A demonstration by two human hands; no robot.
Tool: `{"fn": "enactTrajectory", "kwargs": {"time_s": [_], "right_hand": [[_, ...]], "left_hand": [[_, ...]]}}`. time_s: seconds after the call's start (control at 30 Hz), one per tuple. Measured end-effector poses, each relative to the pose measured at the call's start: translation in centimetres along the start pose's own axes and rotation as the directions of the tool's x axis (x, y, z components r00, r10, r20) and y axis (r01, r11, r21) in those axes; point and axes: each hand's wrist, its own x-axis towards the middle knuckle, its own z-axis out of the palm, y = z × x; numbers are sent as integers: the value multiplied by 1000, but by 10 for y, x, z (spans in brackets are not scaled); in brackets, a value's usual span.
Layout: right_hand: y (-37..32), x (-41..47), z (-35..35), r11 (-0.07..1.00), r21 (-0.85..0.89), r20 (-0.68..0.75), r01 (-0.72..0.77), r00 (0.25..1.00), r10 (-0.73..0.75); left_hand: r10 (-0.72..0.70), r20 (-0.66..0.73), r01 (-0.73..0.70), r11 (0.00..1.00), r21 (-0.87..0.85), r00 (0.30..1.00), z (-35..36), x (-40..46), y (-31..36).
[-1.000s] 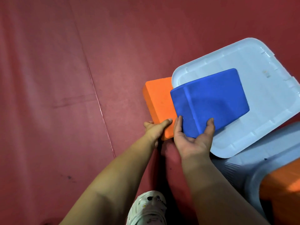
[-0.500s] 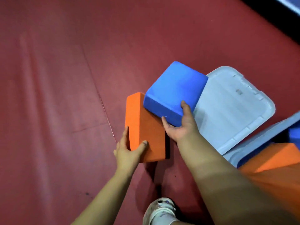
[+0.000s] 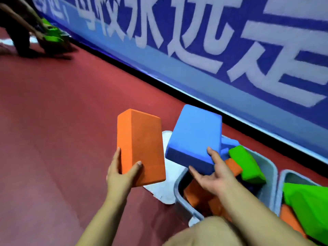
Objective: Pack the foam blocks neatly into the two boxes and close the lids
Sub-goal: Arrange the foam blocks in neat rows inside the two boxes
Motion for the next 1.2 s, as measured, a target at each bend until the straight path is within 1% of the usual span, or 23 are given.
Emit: {"fn": "enactTrajectory", "kwargs": {"time_s": [0.07,0.13,0.23,0.3,0.37,0.47,0.57,0.6,0.63,0.7,0.77,0.8,0.83,0.9,0.93,0.97,1.03,1.1,1.17,1.2], "right_hand": [[-35,-39,-24,996,0,-25,90,996,-90],[-64,-78,-51,986,7,-81,167,983,-166],[-93,-126,-91,967,-14,-184,255,950,-253],[-104,-146,-117,947,-43,-256,318,913,-318],[-110,-157,-140,919,-94,-310,383,866,-393],[-107,-155,-162,876,-171,-377,451,791,-482],[-96,-129,-176,821,-208,-525,531,647,-552],[-91,-117,-180,807,-258,-550,531,607,-574],[-85,-102,-185,801,-321,-549,505,590,-592],[-75,-70,-193,797,-455,-556,397,573,-603],[-67,-48,-199,780,-551,-576,296,542,-613],[-65,-39,-201,774,-584,-582,246,537,-610],[-63,-31,-203,775,-602,-589,192,550,-593],[-55,-10,-211,769,-635,-582,76,606,-541],[-48,-3,-215,741,-672,-573,-9,640,-512],[-40,4,-221,689,-719,-557,-97,672,-487],[-27,16,-233,590,-778,-543,-216,704,-458],[-28,24,-236,552,-802,-520,-229,723,-456],[-38,29,-226,531,-834,-442,-149,756,-483],[-44,31,-218,520,-851,-384,-77,767,-514]], "left_hand": [[70,72,-70,998,-4,995,17,-15,30],[142,141,-146,989,25,980,33,-29,57],[241,258,-268,960,74,936,56,-49,97],[314,306,-367,920,136,899,70,-66,125],[375,348,-466,854,232,860,83,-85,148],[408,379,-528,794,302,830,104,-96,158],[398,367,-518,789,331,841,120,-96,146],[392,361,-512,786,346,846,125,-95,141],[386,361,-509,781,363,849,129,-92,134],[369,366,-502,770,395,854,134,-84,120],[360,354,-492,758,429,863,135,-72,103],[361,345,-490,748,448,866,135,-66,96],[361,336,-487,739,465,870,136,-62,89],[342,318,-463,737,493,884,143,-49,78],[331,307,-447,740,503,893,150,-42,76],[325,298,-438,742,508,897,159,-34,75],[358,307,-469,728,500,882,179,-21,73],[370,343,-500,716,487,863,201,-14,72],[335,369,-486,732,477,867,221,-10,66],[331,389,-495,730,472,860,230,-7,62]]}}
